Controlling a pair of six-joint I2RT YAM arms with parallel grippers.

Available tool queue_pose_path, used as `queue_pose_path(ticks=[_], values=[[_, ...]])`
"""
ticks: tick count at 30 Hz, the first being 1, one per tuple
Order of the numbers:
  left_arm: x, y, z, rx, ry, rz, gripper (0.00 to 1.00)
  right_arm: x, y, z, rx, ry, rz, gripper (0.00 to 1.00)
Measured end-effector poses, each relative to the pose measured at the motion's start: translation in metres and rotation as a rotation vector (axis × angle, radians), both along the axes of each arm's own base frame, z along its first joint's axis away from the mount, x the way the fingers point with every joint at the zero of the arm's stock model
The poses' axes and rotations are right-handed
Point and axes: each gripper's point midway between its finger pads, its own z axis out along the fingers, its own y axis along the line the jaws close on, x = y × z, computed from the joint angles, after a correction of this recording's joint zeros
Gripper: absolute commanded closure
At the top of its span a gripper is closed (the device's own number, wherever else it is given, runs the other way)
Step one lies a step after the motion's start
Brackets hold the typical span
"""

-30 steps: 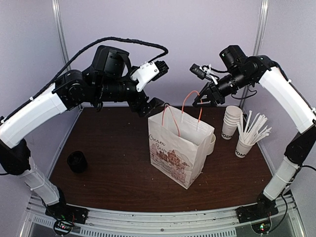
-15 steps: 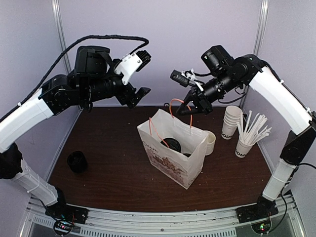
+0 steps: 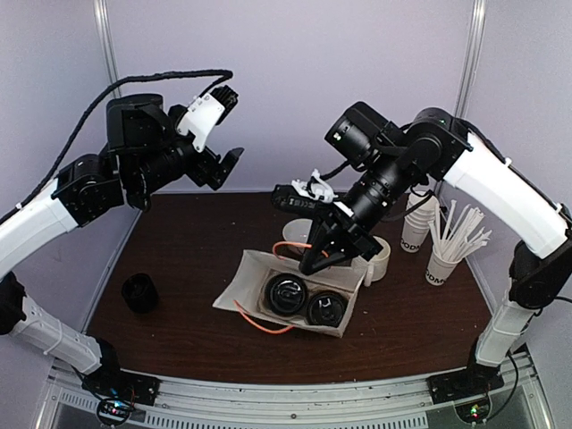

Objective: Pack the takeout coffee

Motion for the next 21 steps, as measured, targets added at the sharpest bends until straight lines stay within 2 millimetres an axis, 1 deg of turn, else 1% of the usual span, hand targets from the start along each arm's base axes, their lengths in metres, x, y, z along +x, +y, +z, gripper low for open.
queue_pose_path(ticks=[3, 6, 10, 14, 21], values=[[0.001, 0.012, 0.012, -0.037, -0.027, 0.028, 0.03, -0.013, 0.002, -0.003, -0.012, 0.001, 0.043, 0.97], [0.001, 0.014, 0.016, -0.053, -0.039, 0.038, 0.03, -0.021, 0.004, -0.008, -0.029, 0.006, 0.070, 0.97], [0.002, 0.013, 0.011, -0.043, -0.036, 0.038, 0.03, -0.021, 0.008, -0.014, -0.041, 0.002, 0.082, 0.97], [0.003, 0.012, 0.005, -0.028, -0.031, 0.036, 0.03, -0.021, 0.008, -0.013, -0.039, -0.003, 0.083, 0.96], [-0.002, 0.008, -0.001, -0.010, -0.015, -0.011, 0.04, -0.031, 0.006, -0.013, -0.041, 0.002, 0.121, 0.94]])
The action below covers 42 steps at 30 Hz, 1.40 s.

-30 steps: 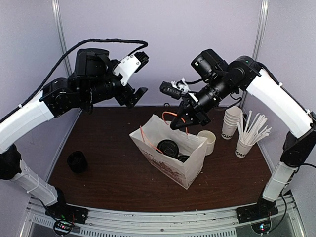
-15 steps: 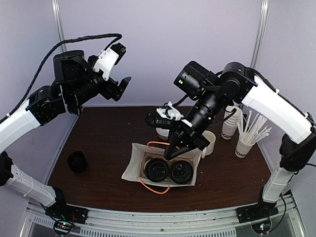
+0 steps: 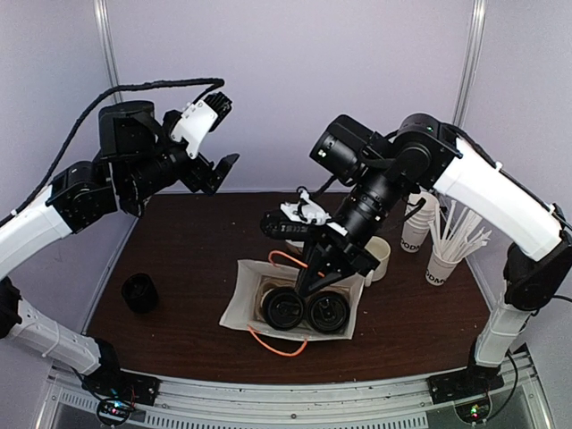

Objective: Pack the takeout coffee

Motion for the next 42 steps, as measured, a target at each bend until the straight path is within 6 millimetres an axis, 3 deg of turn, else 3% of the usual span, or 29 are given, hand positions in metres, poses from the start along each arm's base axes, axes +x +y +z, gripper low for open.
queue_pose_path(ticks=[6, 9, 13, 16, 19, 23, 31, 38, 39, 42], values=[[-0.017, 0.009, -0.014, 0.046, 0.060, -0.054, 0.05, -0.017, 0.001, -0.008, -0.016, 0.035, 0.045, 0.94], [-0.023, 0.008, -0.025, 0.064, 0.107, -0.092, 0.07, -0.039, 0.002, -0.021, -0.055, 0.057, 0.102, 0.94], [-0.034, 0.006, -0.042, 0.078, 0.174, -0.141, 0.07, -0.072, 0.004, -0.024, -0.062, 0.038, 0.191, 0.93], [-0.044, 0.016, -0.052, 0.062, 0.197, -0.152, 0.08, -0.089, 0.002, -0.028, -0.072, 0.026, 0.243, 0.93], [-0.053, 0.028, -0.055, 0.039, 0.210, -0.152, 0.08, -0.093, 0.002, -0.031, -0.080, 0.013, 0.256, 0.93], [-0.061, 0.038, -0.058, 0.000, 0.224, -0.153, 0.09, -0.090, 0.002, -0.035, -0.099, -0.005, 0.247, 0.94], [-0.061, 0.034, -0.064, -0.002, 0.245, -0.160, 0.09, -0.071, 0.003, -0.036, -0.110, -0.100, 0.197, 0.97], [-0.060, 0.022, -0.070, 0.023, 0.272, -0.190, 0.19, -0.015, 0.006, -0.028, -0.092, -0.165, 0.042, 0.97], [-0.070, 0.018, -0.052, 0.002, 0.254, -0.229, 0.23, 0.007, 0.009, -0.026, -0.085, -0.181, -0.015, 0.97], [-0.085, 0.010, -0.040, 0.011, 0.235, -0.267, 0.22, 0.013, 0.010, -0.026, -0.084, -0.182, -0.030, 0.96]])
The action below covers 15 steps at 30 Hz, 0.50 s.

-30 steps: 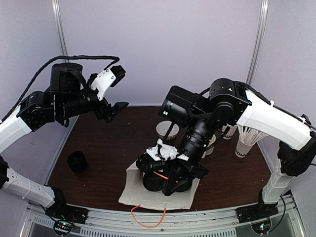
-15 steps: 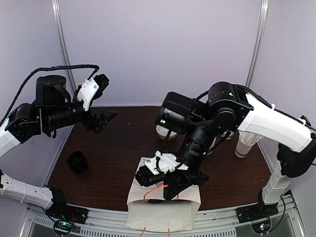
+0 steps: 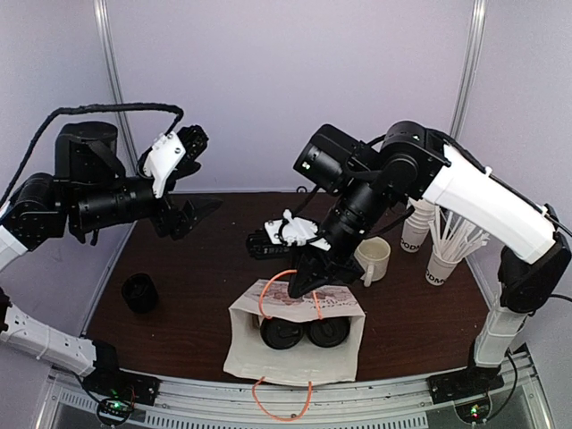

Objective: Pack the takeout coffee

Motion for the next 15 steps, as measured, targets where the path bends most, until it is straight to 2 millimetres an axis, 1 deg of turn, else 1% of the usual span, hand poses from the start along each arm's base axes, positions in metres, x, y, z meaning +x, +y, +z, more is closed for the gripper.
queue_pose_path(ticks=[2, 3, 5, 6, 7, 10, 11, 12, 13, 15], values=[[-0.026, -0.017, 0.011, 0.018, -0.029, -0.078, 0.21, 0.002, 0.002, 0.001, 0.003, 0.001, -0.008, 0.96], [-0.045, -0.030, 0.016, 0.039, -0.046, -0.134, 0.20, 0.002, 0.002, 0.001, 0.006, 0.001, -0.009, 0.96], [-0.068, -0.050, 0.022, 0.091, -0.079, -0.196, 0.19, 0.005, 0.002, 0.002, 0.006, -0.002, -0.017, 0.96], [-0.074, -0.057, 0.022, 0.118, -0.094, -0.207, 0.19, 0.006, 0.002, 0.002, 0.006, -0.003, -0.020, 0.96], [-0.077, -0.065, 0.020, 0.155, -0.112, -0.207, 0.19, 0.009, 0.002, 0.002, 0.008, -0.005, -0.025, 0.96], [-0.067, -0.071, 0.007, 0.262, -0.169, -0.127, 0.19, 0.021, -0.008, -0.004, -0.034, -0.001, -0.053, 0.95], [-0.062, -0.069, 0.004, 0.298, -0.187, -0.099, 0.19, 0.030, -0.011, -0.006, -0.041, 0.001, -0.074, 0.95], [-0.062, -0.069, -0.001, 0.332, -0.199, -0.096, 0.20, 0.039, -0.010, -0.005, -0.032, -0.001, -0.099, 0.95], [-0.065, -0.071, -0.005, 0.351, -0.209, -0.106, 0.20, 0.046, -0.007, -0.003, -0.015, -0.006, -0.119, 0.95], [-0.072, -0.074, -0.010, 0.377, -0.229, -0.129, 0.20, 0.068, -0.008, 0.002, 0.012, -0.016, -0.174, 0.94]])
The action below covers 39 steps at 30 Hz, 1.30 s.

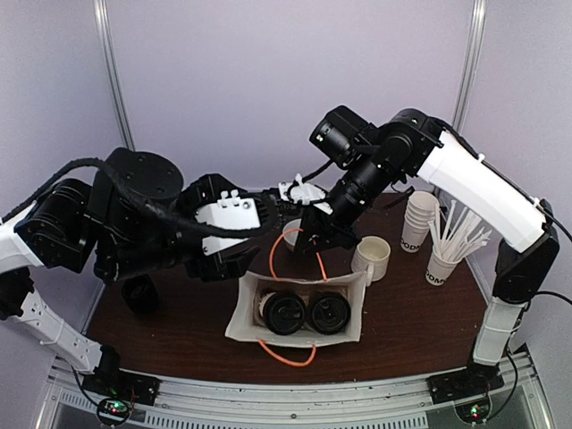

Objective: Pack the takeout coffee

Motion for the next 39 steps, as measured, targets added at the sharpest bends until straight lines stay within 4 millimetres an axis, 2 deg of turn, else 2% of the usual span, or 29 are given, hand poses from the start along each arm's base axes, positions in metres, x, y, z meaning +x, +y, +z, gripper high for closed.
queue_pose_path(ticks=[3, 9, 13, 16, 20, 23, 26, 31, 34, 36, 39], values=[[-0.005, 0.001, 0.003, 0.006, -0.039, -0.006, 0.19, 0.019, -0.001, 0.006, 0.027, -0.015, -0.054, 0.93], [-0.001, 0.021, 0.033, -0.088, -0.084, 0.030, 0.18, 0.026, 0.005, 0.007, 0.042, -0.025, -0.068, 0.92], [-0.002, 0.025, 0.039, -0.096, -0.080, 0.023, 0.19, 0.040, 0.006, 0.005, 0.047, -0.025, -0.103, 0.90], [-0.002, 0.018, 0.032, -0.062, -0.079, 0.020, 0.19, 0.060, 0.003, 0.003, 0.056, -0.025, -0.158, 0.82], [0.008, 0.017, 0.022, -0.040, -0.078, 0.047, 0.19, 0.089, -0.002, 0.000, 0.064, -0.020, -0.236, 0.59], [0.031, 0.030, 0.018, -0.061, -0.071, 0.120, 0.19, 0.104, -0.005, -0.001, 0.066, -0.015, -0.279, 0.42], [0.063, 0.053, 0.019, -0.121, -0.033, 0.219, 0.19, 0.110, -0.009, 0.005, 0.077, -0.023, -0.300, 0.31], [0.120, 0.099, 0.029, -0.262, 0.013, 0.394, 0.18, 0.117, -0.019, 0.019, 0.103, -0.050, -0.325, 0.23], [0.145, 0.114, 0.030, -0.327, 0.043, 0.446, 0.18, 0.125, -0.031, 0.028, 0.116, -0.067, -0.355, 0.20], [0.163, 0.122, 0.024, -0.357, 0.082, 0.481, 0.16, 0.130, -0.041, 0.034, 0.123, -0.077, -0.380, 0.19], [0.191, 0.131, 0.006, -0.380, 0.150, 0.549, 0.14, 0.136, -0.063, 0.043, 0.133, -0.096, -0.426, 0.12]])
